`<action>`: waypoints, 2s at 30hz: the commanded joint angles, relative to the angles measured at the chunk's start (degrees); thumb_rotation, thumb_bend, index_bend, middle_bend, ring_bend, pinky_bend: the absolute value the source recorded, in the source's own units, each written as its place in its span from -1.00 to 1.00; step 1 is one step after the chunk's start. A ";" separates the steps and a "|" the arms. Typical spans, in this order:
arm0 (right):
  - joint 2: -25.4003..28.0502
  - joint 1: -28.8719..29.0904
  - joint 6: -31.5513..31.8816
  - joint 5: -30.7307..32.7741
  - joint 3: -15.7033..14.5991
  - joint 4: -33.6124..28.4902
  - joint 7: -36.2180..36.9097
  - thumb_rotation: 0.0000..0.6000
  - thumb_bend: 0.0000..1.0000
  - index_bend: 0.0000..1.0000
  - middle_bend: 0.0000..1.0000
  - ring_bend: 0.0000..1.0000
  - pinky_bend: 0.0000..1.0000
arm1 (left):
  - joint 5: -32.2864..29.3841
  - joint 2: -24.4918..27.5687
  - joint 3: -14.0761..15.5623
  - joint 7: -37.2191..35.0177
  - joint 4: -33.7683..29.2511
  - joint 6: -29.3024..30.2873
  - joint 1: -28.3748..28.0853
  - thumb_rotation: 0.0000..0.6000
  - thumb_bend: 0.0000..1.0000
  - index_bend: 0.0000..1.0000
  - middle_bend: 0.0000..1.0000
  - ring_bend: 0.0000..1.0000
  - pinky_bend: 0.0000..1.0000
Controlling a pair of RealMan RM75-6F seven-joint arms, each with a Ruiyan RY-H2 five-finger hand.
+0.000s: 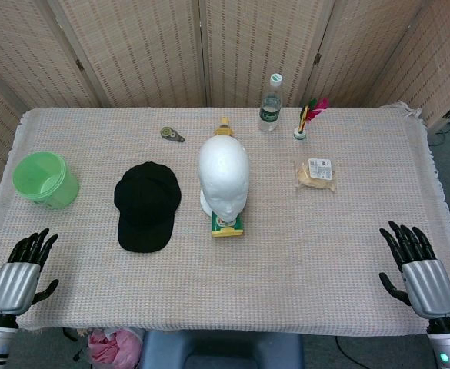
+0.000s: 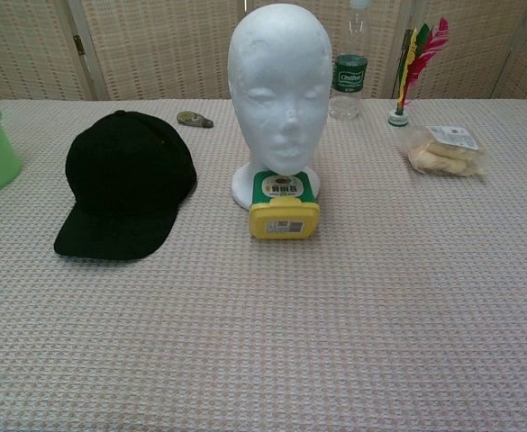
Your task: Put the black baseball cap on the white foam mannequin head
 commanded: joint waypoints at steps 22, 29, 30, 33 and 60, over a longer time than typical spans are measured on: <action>1.72 -2.12 3.36 -4.38 -2.48 -0.98 0.28 1.00 -0.48 -1.00 -1.00 -1.00 -1.00 | 9.72 -12.19 2.20 8.07 6.33 1.17 -2.51 1.00 -0.45 -0.52 -0.74 -0.74 -0.35; 1.85 -2.04 3.50 -5.48 -2.70 -0.87 1.07 1.00 -0.48 -1.00 -1.00 -1.00 -1.00 | 10.84 -18.51 1.38 7.24 13.41 1.89 -3.65 1.00 -0.45 -0.34 -0.51 -0.59 -0.18; 1.81 -1.89 3.21 -5.43 -2.65 -0.83 1.07 1.00 -0.48 -1.00 -1.00 -1.00 -1.00 | 10.60 -19.05 1.23 7.65 13.82 1.88 -3.64 1.00 -0.45 -0.32 -0.47 -0.57 -0.16; 1.65 -1.34 2.08 -4.88 -2.36 -0.89 0.83 1.00 -0.48 -1.00 -1.00 -1.00 -1.00 | 9.92 -19.64 0.72 10.20 13.33 0.74 -4.28 1.00 -0.45 -0.31 -0.45 -0.56 -0.16; 0.51 -0.79 0.85 -2.32 -0.73 -0.95 -1.06 1.00 -0.47 -1.00 -1.00 -1.00 -1.00 | 6.96 -26.24 -1.58 7.40 23.62 -3.52 -10.21 1.00 -0.45 -0.28 -0.43 -0.41 -0.02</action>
